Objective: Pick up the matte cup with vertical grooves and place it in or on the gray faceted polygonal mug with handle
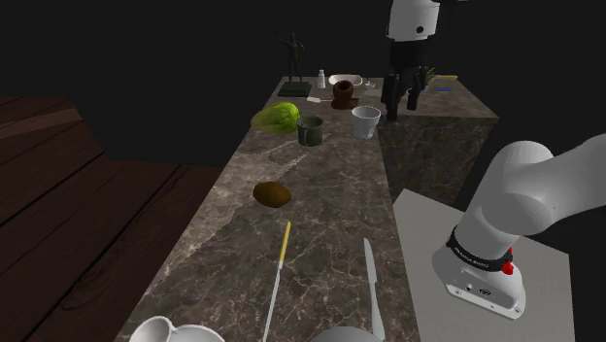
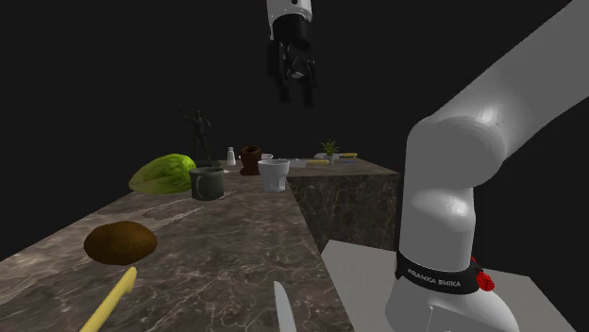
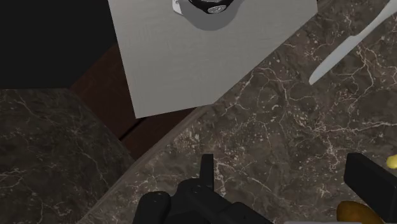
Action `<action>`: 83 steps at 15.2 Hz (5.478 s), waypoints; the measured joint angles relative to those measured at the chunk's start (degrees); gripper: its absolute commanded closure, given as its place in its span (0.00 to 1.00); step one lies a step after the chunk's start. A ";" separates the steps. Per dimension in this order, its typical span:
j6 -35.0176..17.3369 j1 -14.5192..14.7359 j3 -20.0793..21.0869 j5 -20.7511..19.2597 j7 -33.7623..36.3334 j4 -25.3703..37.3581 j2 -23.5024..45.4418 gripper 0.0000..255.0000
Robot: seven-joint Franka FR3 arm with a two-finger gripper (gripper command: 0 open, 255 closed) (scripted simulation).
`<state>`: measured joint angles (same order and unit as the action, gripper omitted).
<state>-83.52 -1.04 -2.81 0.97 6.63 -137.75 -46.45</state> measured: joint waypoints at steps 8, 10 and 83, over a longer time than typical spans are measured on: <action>-8.64 -1.67 -3.30 -4.37 -3.48 1.23 10.11 0.00; -11.09 -2.16 -4.22 -5.53 -4.38 1.99 13.34 0.00; -19.16 -9.34 -14.11 -9.50 -18.29 41.69 58.82 1.00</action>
<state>-102.68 -10.37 -16.92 -8.53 -11.66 -96.06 12.37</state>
